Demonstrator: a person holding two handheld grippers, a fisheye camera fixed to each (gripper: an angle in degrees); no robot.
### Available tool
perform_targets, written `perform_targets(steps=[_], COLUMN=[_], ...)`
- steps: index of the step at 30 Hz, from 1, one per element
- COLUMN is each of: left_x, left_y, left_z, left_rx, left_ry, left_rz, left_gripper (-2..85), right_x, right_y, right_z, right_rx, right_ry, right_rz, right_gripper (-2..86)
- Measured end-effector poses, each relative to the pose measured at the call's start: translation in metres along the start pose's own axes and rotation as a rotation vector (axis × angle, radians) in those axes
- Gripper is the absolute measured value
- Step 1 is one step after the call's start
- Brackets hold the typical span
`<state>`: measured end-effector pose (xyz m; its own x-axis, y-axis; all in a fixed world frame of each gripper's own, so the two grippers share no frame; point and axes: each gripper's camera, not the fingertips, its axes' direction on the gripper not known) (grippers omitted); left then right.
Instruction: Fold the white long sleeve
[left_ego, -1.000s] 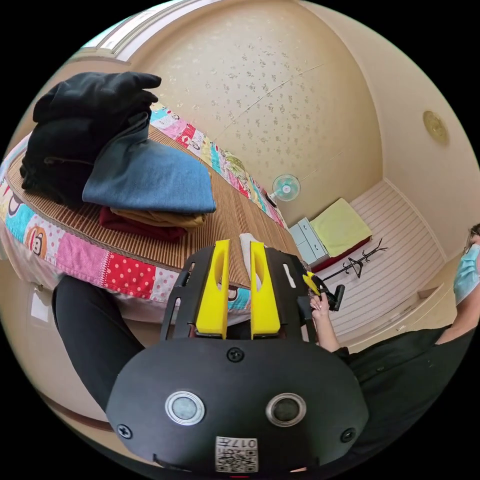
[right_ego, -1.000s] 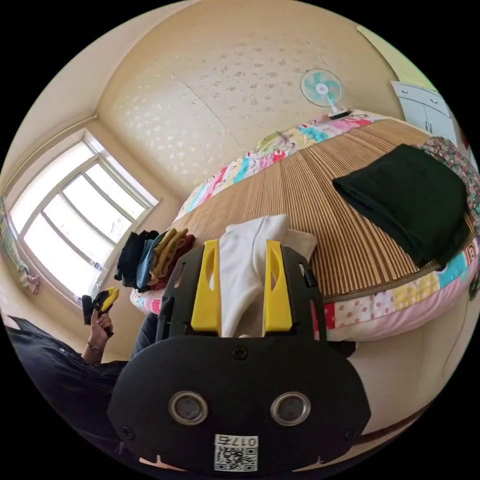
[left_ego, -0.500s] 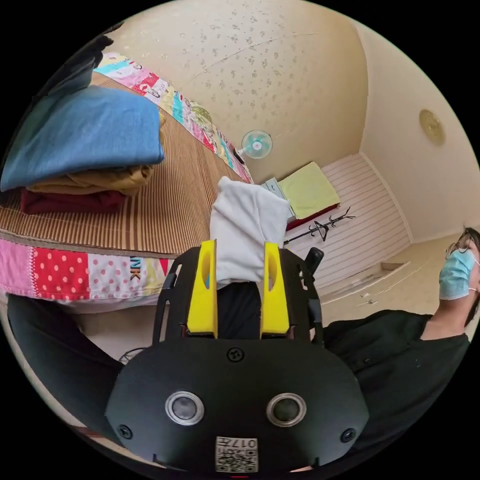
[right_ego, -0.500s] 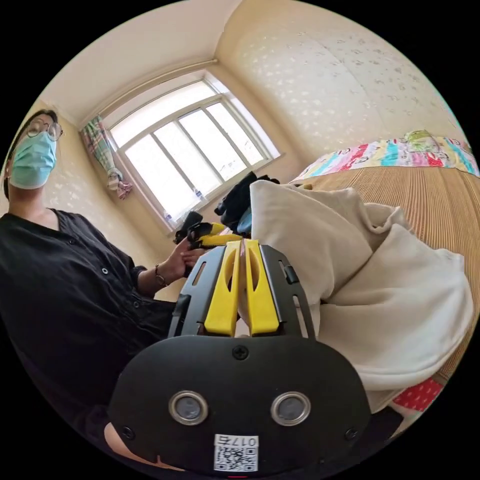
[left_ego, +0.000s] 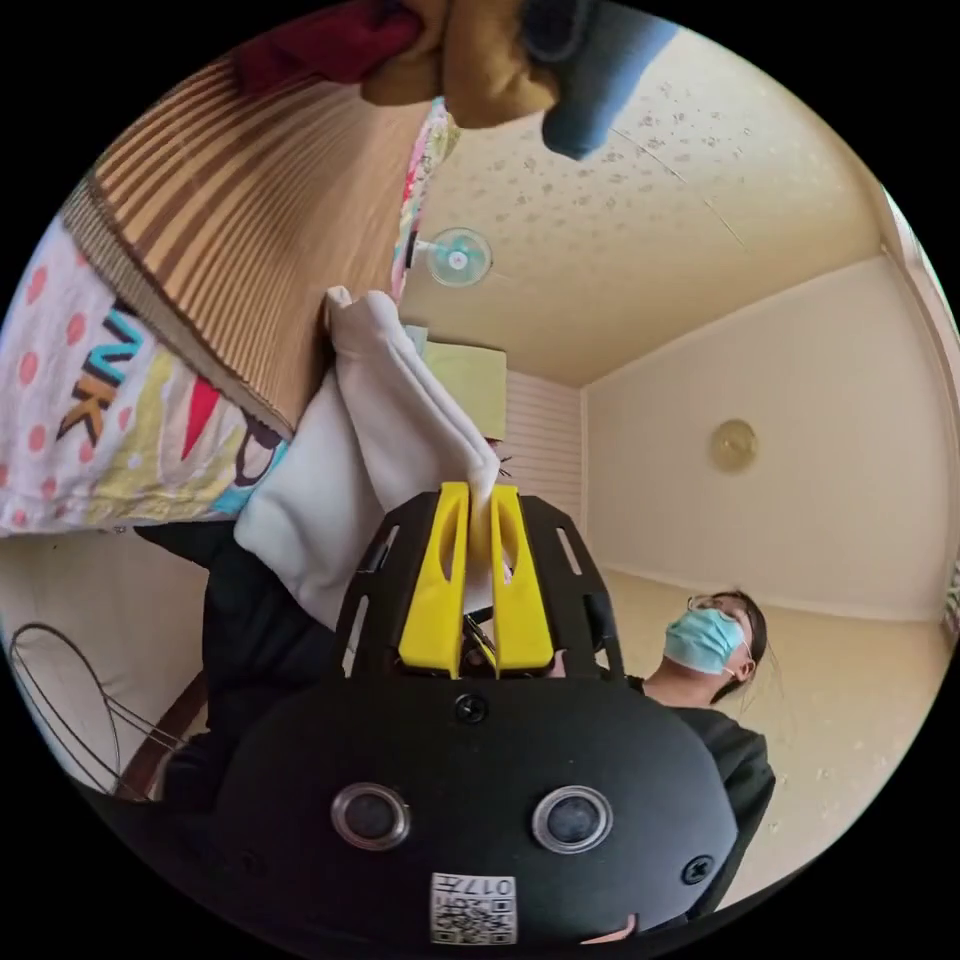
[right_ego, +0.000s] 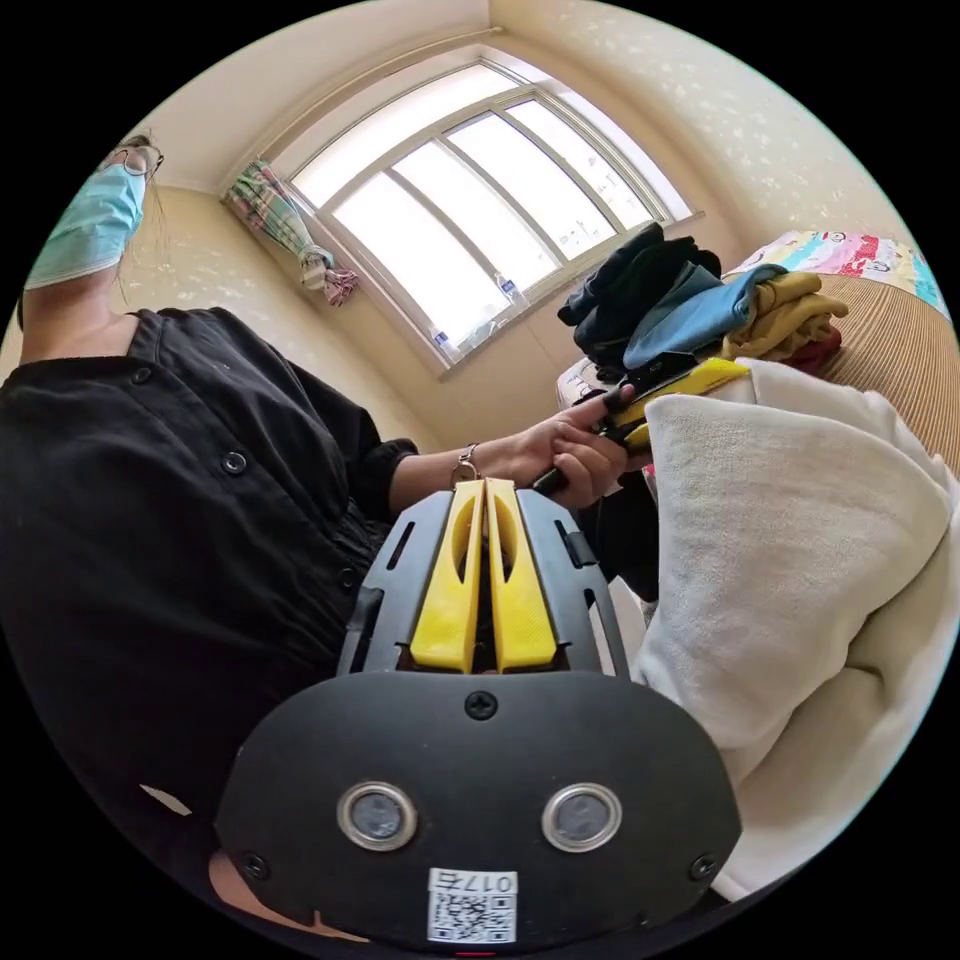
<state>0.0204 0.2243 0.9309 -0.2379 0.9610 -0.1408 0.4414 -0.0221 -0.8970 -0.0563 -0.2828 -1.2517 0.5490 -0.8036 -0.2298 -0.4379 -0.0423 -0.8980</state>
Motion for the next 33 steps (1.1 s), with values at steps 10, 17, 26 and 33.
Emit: perform_targets(steps=[10, 17, 26, 33], left_x=[0.221, 0.300, 0.344, 0.322], left_y=[0.042, 0.062, 0.191, 0.222], left_z=[-0.037, -0.064, -0.023, -0.027], left_rx=[-0.365, -0.506, -0.853, -0.831], left_ry=[0.399, 1.065, 1.279, 1.360], left_rz=[0.866, 1.041, 1.069, 0.999], left_gripper=[2.5, 1.6, 1.7, 1.3], right_x=[-0.041, -0.053, 0.028, 0.052], right_y=[-0.009, -0.005, -0.010, -0.023], right_z=[-0.115, -0.156, -0.112, -0.101], right_rx=[0.252, 0.340, 0.270, 0.242], right_ry=[0.020, 0.283, 0.425, 0.314], right_rz=[-0.188, -0.168, 0.123, 0.090], right_gripper=[0.9, 3.0, 14.7, 13.9])
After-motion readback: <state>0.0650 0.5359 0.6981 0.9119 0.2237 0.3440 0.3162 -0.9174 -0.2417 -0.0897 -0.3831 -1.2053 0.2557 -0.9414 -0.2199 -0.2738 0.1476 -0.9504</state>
